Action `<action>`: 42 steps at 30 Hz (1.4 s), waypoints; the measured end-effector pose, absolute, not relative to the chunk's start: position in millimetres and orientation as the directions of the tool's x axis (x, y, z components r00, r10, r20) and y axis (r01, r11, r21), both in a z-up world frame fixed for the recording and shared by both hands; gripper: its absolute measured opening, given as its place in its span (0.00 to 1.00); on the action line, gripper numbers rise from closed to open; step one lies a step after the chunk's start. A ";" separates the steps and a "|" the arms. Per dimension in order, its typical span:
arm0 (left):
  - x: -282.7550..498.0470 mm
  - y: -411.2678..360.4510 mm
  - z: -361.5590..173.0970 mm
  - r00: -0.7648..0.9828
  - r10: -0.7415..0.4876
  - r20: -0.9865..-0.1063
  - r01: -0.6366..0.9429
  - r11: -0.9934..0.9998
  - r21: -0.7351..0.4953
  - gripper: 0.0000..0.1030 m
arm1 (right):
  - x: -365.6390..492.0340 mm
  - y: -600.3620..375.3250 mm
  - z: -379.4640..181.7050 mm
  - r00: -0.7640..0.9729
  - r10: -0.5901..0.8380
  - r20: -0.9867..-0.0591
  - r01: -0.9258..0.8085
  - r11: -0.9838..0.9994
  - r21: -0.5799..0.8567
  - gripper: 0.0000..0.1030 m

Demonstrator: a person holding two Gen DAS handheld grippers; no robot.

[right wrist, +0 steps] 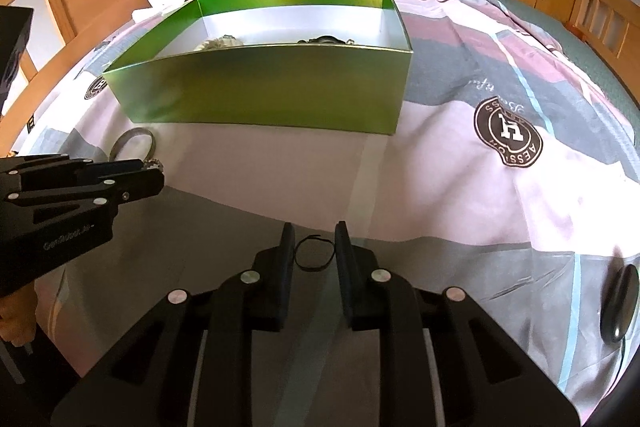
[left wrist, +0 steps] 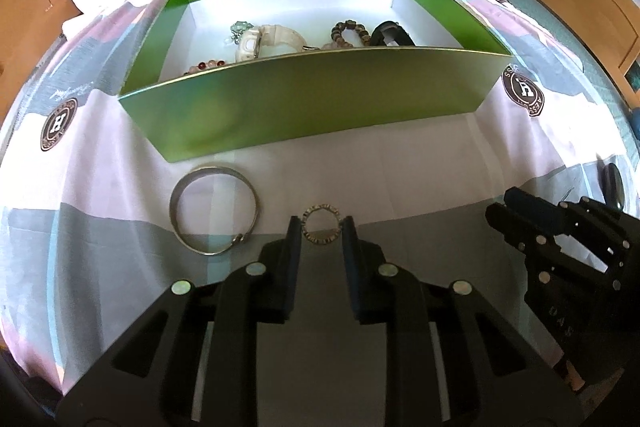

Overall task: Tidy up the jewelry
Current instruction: 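Carry both rings into the green box and open both tools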

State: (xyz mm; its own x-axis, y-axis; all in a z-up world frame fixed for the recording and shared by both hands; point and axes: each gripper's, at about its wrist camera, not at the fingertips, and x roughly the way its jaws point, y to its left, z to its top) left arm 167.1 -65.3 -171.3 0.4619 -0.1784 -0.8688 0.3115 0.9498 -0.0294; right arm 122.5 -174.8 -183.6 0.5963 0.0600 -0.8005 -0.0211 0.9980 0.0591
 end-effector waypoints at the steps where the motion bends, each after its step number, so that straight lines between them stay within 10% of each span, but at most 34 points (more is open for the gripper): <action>1: 166.1 -65.1 -170.9 0.465 -0.175 -0.868 0.311 0.950 -0.025 0.20 | 121.3 -175.1 -183.0 0.598 0.064 -0.799 -0.023 0.998 0.063 0.20; 24: 128.4 -47.7 -190.8 0.428 -0.218 -0.877 0.337 0.939 -0.068 0.35 | 105.7 -162.2 -198.3 0.567 0.111 -0.816 -0.098 0.993 0.067 0.45; 29: 125.7 -54.0 -190.5 0.463 -0.176 -0.869 0.333 0.943 -0.014 0.26 | 108.8 -162.1 -198.2 0.581 0.092 -0.809 -0.080 0.995 0.056 0.20; 42: 146.9 -44.7 -143.8 0.542 -0.189 -0.819 0.301 0.953 -0.021 0.20 | 133.5 -161.4 -140.6 0.670 0.136 -0.730 -0.100 0.991 0.092 0.20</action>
State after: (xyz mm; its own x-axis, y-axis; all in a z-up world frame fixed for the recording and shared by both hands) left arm 146.9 -44.7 -143.8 0.5417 -0.1888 -0.8191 0.3010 0.9534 -0.0207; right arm 133.5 -161.4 -140.6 0.6700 0.1359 -0.7298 -0.1005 0.9906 0.0923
